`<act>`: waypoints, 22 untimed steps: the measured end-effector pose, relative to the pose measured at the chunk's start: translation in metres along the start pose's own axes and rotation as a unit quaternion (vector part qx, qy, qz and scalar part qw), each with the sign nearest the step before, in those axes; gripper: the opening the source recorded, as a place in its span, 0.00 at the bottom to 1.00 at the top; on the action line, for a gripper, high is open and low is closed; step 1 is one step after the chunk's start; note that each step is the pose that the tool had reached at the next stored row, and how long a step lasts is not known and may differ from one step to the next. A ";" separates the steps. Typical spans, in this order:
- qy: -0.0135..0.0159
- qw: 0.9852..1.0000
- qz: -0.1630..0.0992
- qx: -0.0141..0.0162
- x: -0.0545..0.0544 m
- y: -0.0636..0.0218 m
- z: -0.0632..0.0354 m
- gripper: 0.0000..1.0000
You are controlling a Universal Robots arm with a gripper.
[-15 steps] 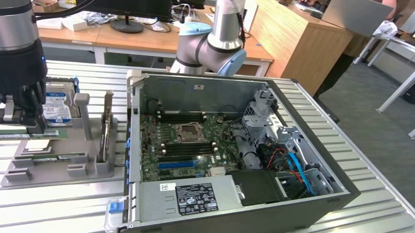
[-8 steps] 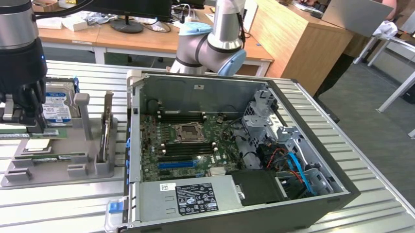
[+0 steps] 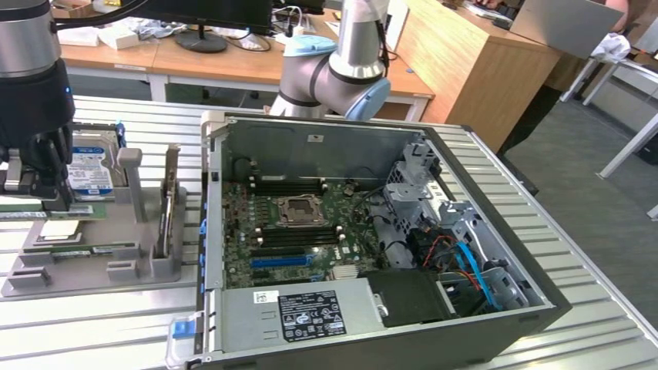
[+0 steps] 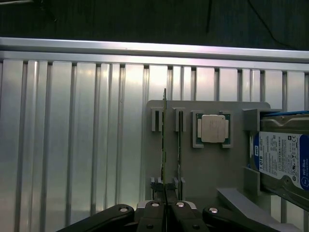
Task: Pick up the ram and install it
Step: 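Pick up the ram and move it above insertion slot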
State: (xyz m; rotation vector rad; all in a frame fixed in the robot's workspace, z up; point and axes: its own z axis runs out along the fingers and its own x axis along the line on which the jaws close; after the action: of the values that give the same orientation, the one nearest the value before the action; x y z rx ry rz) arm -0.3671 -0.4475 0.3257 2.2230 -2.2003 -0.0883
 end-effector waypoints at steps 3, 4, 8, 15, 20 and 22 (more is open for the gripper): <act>0.000 1.000 0.001 0.000 0.000 -0.0001 -0.0002 0.11; 0.000 1.000 0.001 0.000 0.000 -0.0002 -0.0004 0.11; 0.000 1.000 0.002 0.000 0.000 -0.0001 -0.0036 0.11; 0.000 1.000 0.002 0.000 -0.001 0.0001 -0.0132 0.11; 0.000 1.000 0.002 0.000 -0.001 0.0002 -0.0185 0.11; 0.000 1.000 0.002 0.000 -0.001 0.0002 -0.0196 0.11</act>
State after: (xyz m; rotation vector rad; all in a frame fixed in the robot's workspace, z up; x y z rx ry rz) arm -0.3663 -0.4473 0.3453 2.2192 -2.2035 -0.0895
